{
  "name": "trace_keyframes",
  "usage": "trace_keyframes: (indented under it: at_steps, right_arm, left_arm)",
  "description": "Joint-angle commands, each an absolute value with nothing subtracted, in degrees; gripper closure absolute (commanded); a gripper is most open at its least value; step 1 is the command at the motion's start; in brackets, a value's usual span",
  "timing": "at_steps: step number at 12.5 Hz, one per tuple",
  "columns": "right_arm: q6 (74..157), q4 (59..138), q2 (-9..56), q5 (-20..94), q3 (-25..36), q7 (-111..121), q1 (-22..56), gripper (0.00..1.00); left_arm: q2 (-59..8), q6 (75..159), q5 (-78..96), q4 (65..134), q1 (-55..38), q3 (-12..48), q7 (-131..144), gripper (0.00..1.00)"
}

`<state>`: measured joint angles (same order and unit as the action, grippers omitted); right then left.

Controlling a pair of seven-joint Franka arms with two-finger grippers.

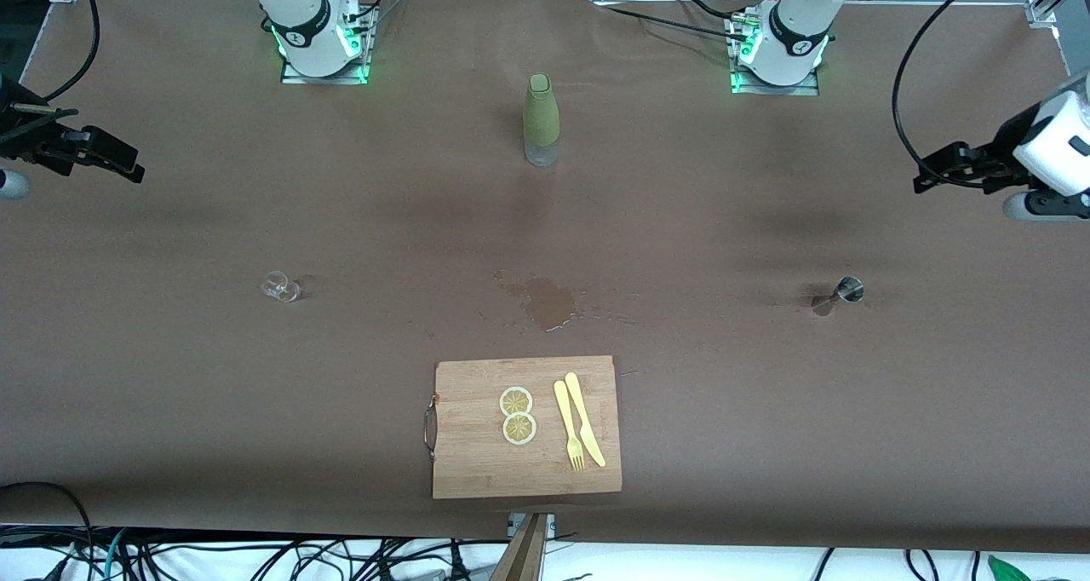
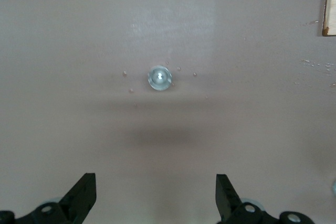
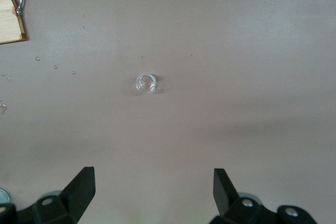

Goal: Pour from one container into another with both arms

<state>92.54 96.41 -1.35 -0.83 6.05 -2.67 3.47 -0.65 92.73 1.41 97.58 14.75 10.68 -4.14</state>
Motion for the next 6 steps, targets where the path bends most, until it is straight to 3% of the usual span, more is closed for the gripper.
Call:
trace_keyframes:
  at_steps: [1, 6]
  right_arm:
    - [92.20, 95.89, -1.41, -0.18, 6.59, -2.73, 4.04, 0.00]
    - [92.20, 95.89, -1.49, -0.18, 6.59, -2.72, 4.04, 0.00]
  left_arm:
    - [-3.16, 95.79, 0.35, 96.50, 17.92, 10.99, -11.94, 0.00]
    - [-4.39, 96.42, 0.26, 96.33, 20.04, 10.90, -15.38, 0.00]
